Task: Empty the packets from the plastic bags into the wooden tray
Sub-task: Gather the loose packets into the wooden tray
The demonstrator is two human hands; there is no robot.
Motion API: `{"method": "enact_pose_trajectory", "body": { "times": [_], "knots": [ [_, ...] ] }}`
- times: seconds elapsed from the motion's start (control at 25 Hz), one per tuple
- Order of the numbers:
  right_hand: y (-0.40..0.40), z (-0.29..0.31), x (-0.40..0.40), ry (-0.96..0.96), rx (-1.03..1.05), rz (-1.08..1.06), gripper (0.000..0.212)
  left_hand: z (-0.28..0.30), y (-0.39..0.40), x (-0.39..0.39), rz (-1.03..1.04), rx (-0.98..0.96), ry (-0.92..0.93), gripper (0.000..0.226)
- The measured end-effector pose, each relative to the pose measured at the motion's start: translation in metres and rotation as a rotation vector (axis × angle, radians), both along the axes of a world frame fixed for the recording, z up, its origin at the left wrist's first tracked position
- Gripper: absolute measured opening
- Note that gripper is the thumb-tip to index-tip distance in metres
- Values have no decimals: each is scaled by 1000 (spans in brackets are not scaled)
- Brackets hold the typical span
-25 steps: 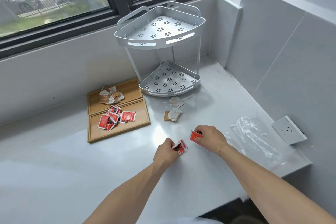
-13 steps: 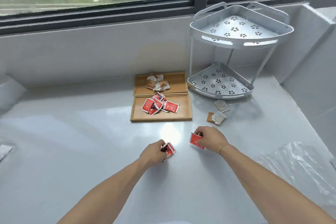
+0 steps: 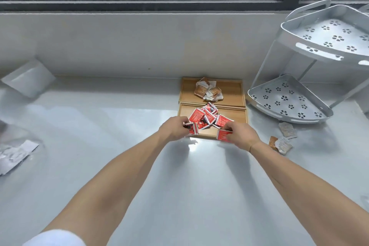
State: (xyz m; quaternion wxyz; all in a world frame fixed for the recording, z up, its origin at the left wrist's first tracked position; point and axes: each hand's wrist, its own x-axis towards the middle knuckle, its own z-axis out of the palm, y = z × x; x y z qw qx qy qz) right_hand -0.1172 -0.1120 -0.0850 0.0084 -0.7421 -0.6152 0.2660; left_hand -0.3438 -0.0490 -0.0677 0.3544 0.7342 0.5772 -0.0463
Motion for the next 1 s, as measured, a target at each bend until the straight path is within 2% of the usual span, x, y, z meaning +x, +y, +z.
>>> {"method": "enact_pose_trajectory", "body": {
  "times": [0.12, 0.32, 0.44, 0.6, 0.8, 1.0],
  "knots": [
    [16, -4, -9, -36, -21, 9, 28, -9, 20, 3, -17, -18, 19, 21],
    [27, -11, -18, -32, 0, -41, 30, -23, 36, 13, -63, -29, 47, 36],
    [31, -17, -19, -55, -20, -31, 34, -30, 41, 17, -100, -15, 78, 34],
    [34, -22, -21, -110, 2, 2, 34, -36, 41, 14, -54, 59, 93, 39],
    [31, -22, -25, -293, 124, 20, 24, -45, 37, 10, -53, 186, 131, 36],
    [25, -20, -25, -298, 125, 0, 22, -46, 34, 9, -14, 185, 125, 37]
  ]
}}
